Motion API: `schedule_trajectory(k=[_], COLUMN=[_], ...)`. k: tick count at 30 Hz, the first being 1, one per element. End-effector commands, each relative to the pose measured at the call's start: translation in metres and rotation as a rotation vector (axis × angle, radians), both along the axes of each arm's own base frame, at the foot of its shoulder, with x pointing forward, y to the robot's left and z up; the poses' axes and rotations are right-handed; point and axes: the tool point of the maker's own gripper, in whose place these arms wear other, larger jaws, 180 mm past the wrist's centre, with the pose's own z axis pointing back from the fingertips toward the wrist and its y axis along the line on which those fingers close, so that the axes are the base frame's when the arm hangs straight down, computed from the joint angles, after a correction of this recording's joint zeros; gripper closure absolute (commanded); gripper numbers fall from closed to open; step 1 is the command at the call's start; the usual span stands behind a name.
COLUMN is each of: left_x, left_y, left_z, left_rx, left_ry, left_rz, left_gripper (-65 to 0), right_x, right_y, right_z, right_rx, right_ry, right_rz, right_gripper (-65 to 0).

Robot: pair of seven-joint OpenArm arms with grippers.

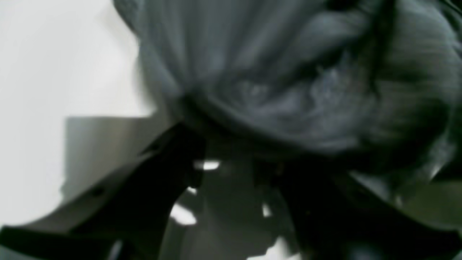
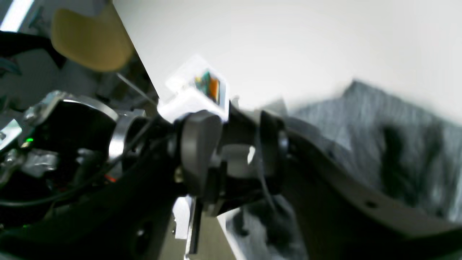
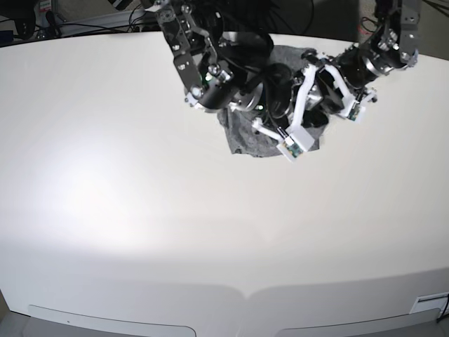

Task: Fold the T-shirt properly
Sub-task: 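Fold the held end over the bundle toward the left gripper, then release the shirt and lift both grippers away from the folded bundle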

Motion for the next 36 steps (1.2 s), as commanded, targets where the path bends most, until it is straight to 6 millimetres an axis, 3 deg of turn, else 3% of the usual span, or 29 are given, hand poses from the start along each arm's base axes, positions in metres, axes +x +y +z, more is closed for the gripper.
schedule_trajectory(k=[1,4,7,10,13,15,18,23,25,30,33,36], left_x=[0.002,0.015,0.027,0.039,0.044,0.044,0.032,0.007,-0.001,-0.02,-0.029,-0.031], left_y=[0.021,0.06,0.09,0.104,0.104,0.094,0.063,0.008,-0.011,-0.052,-0.074,-0.091], left_z=[0.0,0.011,0.028,0.052,0.084,0.105,0.13,0.165,0.168,0.149,0.147,0.153], left_rx=[0.078,0.177,0.2,0.14,0.052,-0.01,-0.069,-0.147,-0.151,-0.09,-0.122,-0.161], left_ry=[0.009,-0.016,-0.052,-0.089,-0.129,-0.159,-0.212,-0.281,-0.292,-0.29,-0.285,-0.301], left_rz=[0.016,0.07,0.123,0.176,0.201,0.189,0.088,-0.039,-0.092,-0.237,-0.301,-0.345], left_gripper=[-20.0,-20.0,-20.0,-20.0,-20.0,-20.0,-20.0,-20.0,-20.0,-20.2,-20.2,-20.2], right_x=[0.003,-0.003,0.002,0.023,0.051,0.072,0.1,0.126,0.128,0.116,0.106,0.099], right_y=[0.007,0.011,0.011,0.002,-0.021,-0.043,-0.075,-0.166,-0.202,-0.27,-0.297,-0.311], right_z=[0.024,0.04,0.048,0.041,0.024,0.015,0.017,-0.009,-0.019,-0.042,-0.049,-0.053], right_rx=[0.091,0.184,0.199,0.088,-0.098,-0.21,-0.238,-0.372,-0.429,-0.528,-0.55,-0.551], right_ry=[-0.037,-0.037,-0.065,-0.133,-0.172,-0.179,-0.176,-0.144,-0.127,-0.067,-0.037,-0.013], right_rz=[0.007,0.047,0.055,0.039,0.009,-0.034,-0.144,-0.311,-0.363,-0.461,-0.498,-0.525], right_gripper=[-25.7,-25.7,-25.7,-25.7,-25.7,-25.7,-25.7,-25.7,-25.7,-25.7,-25.7,-25.7])
